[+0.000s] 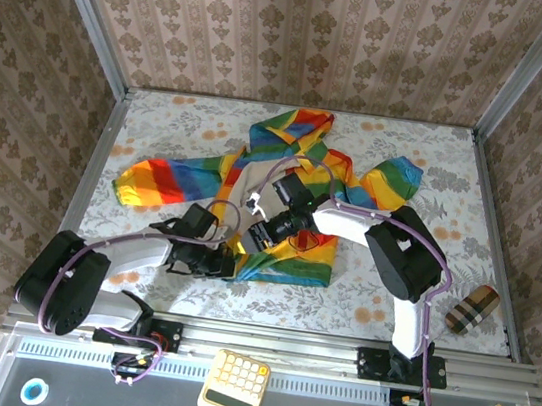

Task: Zip up the jacket

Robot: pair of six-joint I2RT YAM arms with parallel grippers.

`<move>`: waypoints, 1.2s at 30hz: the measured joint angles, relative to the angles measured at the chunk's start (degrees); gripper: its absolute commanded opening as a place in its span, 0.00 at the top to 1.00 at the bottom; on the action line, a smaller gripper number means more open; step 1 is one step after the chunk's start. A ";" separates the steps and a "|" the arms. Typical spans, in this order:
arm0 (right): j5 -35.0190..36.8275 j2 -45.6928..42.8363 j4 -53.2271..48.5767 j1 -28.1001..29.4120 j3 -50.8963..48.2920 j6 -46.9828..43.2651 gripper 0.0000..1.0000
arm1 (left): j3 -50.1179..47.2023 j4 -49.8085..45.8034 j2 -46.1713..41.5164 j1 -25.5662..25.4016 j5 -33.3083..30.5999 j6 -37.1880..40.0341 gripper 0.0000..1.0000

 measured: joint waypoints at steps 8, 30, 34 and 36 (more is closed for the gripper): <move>5.75 -0.98 -4.61 0.00 2.73 -4.46 0.50 | -0.22 0.33 0.04 0.28 0.37 1.73 1.00; 14.29 9.38 -22.69 0.00 16.72 -25.18 0.48 | -0.09 0.00 0.07 0.28 0.42 4.39 1.00; 14.01 9.68 -24.39 0.00 17.25 -26.36 0.49 | 0.24 -0.39 0.33 0.28 0.33 4.59 1.00; 12.96 10.05 -25.24 0.00 17.84 -26.97 0.49 | 0.55 -0.74 0.57 0.28 0.28 4.63 1.00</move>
